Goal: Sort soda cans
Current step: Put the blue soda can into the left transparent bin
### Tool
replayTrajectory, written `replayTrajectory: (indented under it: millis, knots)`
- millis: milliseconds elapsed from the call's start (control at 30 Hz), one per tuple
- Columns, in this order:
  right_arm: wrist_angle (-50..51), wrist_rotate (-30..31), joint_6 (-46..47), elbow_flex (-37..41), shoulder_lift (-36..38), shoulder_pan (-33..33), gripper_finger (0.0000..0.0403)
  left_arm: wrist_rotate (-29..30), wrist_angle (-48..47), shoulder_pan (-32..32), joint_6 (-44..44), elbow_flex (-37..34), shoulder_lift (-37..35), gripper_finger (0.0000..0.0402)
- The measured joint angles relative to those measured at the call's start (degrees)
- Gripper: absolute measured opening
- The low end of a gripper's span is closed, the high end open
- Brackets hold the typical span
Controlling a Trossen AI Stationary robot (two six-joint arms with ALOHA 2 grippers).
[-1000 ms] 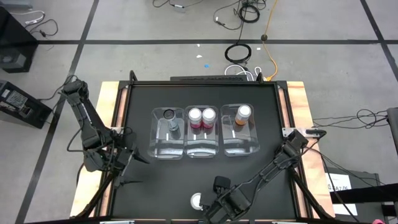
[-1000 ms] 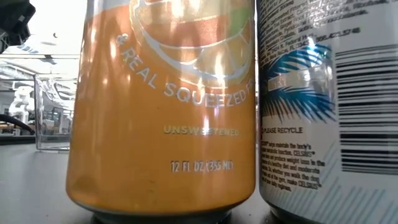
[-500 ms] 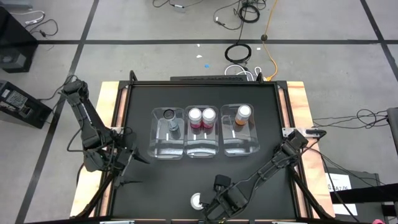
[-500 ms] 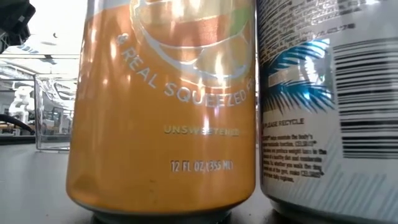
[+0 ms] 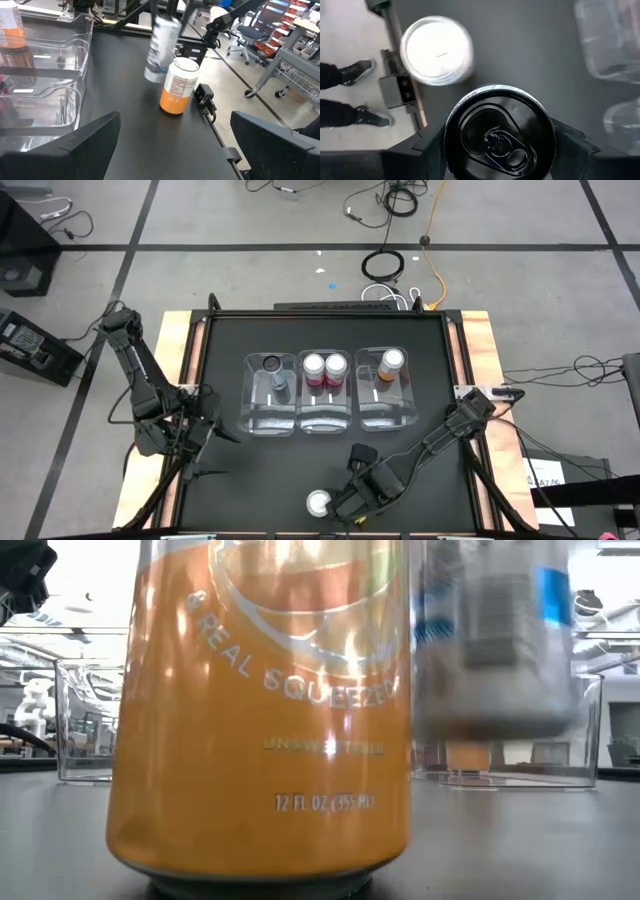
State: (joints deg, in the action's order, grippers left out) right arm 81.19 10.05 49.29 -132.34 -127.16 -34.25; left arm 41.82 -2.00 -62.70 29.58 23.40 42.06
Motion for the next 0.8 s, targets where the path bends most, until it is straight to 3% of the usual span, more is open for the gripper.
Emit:
replayTrajectory:
  millis: [600,800]
  knots:
    - [1.3,2.4,-10.7,-0.5,4.5,9.6,0.0242,0.0,0.0,0.0,0.0,0.0,0.0,0.0386]
    - [-3.4,5.1,-15.9,-2.4,5.6,11.4,0.0242,0.0,0.0,0.0,0.0,0.0,0.0,0.0386]
